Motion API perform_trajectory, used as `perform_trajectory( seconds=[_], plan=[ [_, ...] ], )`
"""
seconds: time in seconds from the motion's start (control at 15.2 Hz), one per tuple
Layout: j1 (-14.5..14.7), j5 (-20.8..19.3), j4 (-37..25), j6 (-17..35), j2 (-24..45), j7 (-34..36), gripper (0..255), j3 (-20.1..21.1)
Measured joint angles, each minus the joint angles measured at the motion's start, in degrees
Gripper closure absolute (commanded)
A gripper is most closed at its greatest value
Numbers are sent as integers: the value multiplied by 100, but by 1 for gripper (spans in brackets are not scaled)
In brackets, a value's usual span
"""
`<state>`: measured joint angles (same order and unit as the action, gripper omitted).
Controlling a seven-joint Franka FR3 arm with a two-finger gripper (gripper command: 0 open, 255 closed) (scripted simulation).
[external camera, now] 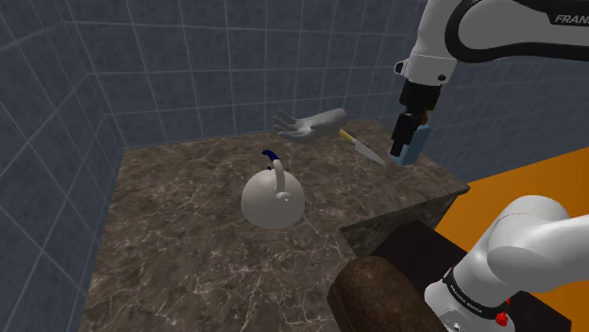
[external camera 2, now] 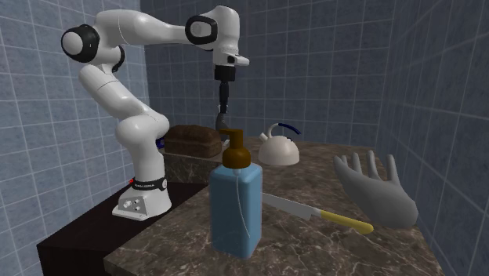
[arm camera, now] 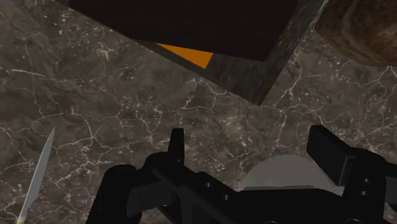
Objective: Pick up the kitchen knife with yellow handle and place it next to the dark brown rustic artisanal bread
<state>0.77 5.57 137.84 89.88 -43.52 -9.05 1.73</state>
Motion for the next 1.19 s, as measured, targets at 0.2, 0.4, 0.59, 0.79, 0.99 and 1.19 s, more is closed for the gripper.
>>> perform_trajectory(
  seconds=[0.2, 0.4, 0.59, 0.79, 0.99, 1.19],
  plan=[
    [-66, -42, -31, 180, 231, -8, 0, -53],
    [-205, -122, -153, 519, 737, -10, 0, -168],
    [-348, -199, -365, 854, 1328, -17, 0, -305],
    [-464, -239, -595, 1135, 1876, 19, 0, -413],
    [-596, -281, -895, 1424, 2508, -11, 0, -570],
    [-730, -295, -1229, 1615, 3077, -57, 0, -737]
  ],
)
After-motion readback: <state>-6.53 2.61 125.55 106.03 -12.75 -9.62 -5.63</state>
